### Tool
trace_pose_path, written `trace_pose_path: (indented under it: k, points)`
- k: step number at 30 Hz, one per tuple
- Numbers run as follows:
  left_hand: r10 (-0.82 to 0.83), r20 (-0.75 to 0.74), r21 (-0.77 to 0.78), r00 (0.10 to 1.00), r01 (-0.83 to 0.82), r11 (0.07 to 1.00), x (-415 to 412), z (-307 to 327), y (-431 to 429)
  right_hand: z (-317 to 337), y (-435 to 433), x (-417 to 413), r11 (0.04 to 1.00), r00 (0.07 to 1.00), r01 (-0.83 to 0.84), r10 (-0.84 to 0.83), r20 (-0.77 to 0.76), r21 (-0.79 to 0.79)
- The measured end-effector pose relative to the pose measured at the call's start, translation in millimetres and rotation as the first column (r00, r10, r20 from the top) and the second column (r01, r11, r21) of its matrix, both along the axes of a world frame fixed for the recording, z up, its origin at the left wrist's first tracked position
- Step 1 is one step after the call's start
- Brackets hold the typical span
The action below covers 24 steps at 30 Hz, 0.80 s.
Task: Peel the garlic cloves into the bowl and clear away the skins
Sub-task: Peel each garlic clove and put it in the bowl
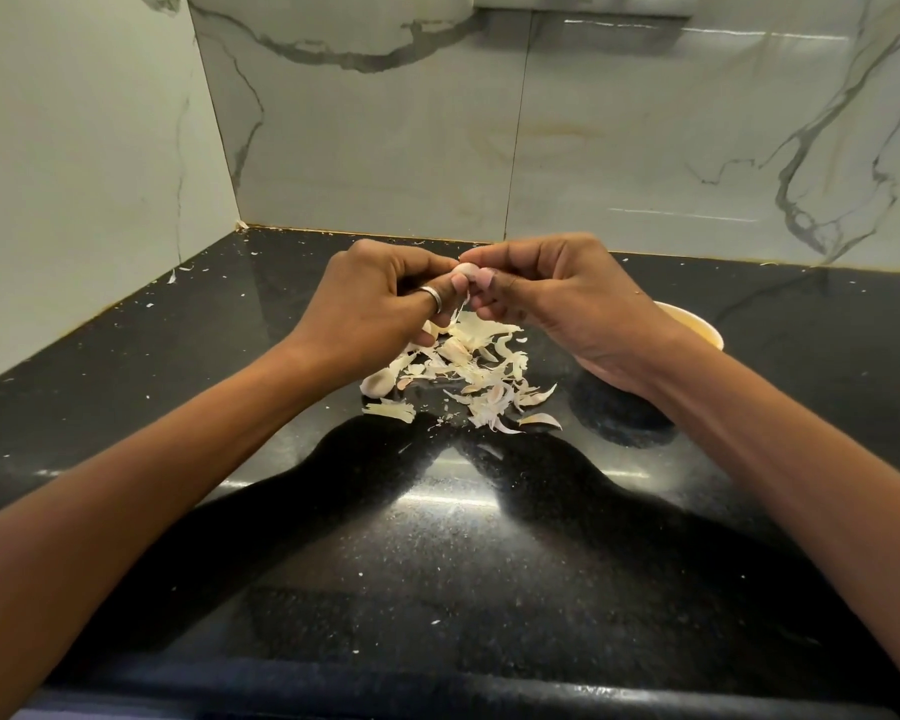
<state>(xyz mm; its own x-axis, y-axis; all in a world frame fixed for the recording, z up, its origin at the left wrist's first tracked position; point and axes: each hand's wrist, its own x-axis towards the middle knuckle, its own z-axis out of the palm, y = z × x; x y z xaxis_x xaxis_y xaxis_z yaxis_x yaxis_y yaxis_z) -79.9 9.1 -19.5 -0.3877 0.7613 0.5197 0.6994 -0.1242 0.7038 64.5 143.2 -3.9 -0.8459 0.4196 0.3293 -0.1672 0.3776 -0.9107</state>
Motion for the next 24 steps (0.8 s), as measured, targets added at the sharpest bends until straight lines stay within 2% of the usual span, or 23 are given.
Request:
trace_pose_path:
  k: [8, 24]
  points:
    - [-0.080, 0.219, -0.050, 0.972, 0.093, 0.994, 2.1, -1.7, 0.7, -7.6, 4.7, -1.0, 0.997, 1.000, -0.001, 0.003, -0.016, 0.072]
    - [-0.138, 0.230, -0.105, 0.963, 0.166, 0.981, 5.9, -3.0, -0.3, -15.4, 10.7, -6.9, 0.929, 0.994, 0.109, -0.103, -0.036, 0.352]
